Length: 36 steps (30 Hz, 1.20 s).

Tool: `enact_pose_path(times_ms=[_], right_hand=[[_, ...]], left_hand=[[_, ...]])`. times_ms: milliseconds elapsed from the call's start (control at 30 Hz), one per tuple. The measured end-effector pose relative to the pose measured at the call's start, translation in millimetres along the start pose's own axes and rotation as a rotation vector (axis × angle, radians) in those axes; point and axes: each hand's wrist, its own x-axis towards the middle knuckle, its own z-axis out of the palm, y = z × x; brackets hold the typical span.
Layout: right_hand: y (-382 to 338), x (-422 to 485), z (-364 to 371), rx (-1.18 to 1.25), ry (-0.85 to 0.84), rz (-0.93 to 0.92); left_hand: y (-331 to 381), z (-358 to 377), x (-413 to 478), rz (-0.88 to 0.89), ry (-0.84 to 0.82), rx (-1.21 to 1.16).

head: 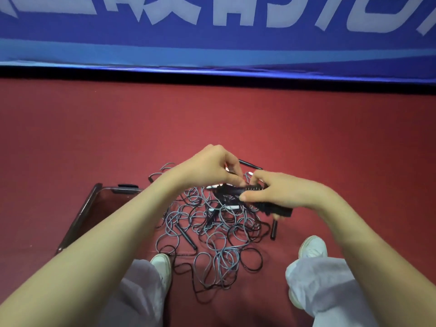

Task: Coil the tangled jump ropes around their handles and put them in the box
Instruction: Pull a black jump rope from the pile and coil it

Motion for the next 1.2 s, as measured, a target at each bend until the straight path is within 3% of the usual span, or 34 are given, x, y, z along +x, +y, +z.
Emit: enact_pose_path(times_ms=[100, 200, 267, 333, 400, 567, 700, 867, 1067, 1200], right_hand=[[-1, 3, 5, -0.377, 0.443, 0.019], [-1, 7, 5, -0.431, 0.733, -0.019], [-1, 9, 4, -0.389, 0.847, -0.057], [0, 9, 2, -0.332, 0.911, -0.09], [1, 8, 2, -0.278, 0.943, -0.128], [-2, 6, 5, -0.099, 0.926, -0.236], [-3, 8, 5, 0.097, 0.904, -0.269], [-1, 8, 3, 0.112, 0.94, -0.238], [-2, 8, 6, 0.314, 0.831, -0.331], [-5, 10, 9, 0.453, 0.81, -0.352]], left_hand=[[4, 7, 0, 0.006, 0.186, -0.131], [11, 11, 3, -0.047, 0.282, -0.555], [14, 16, 3, -0.115, 0.178, -0.797], [13, 18, 4, -0.163, 0.028, -0.865], [9, 13, 4, -0.18, -0.003, -0.87], [2, 3, 4, -0.169, 0.124, -0.907], [6, 8, 4, -0.079, 0.119, -0.935], [6, 7, 5, 0.048, 0.207, -0.92], [0, 6, 4, 0.059, 0.351, -0.608], [-1, 14, 5, 0.135, 0.6, -0.145]])
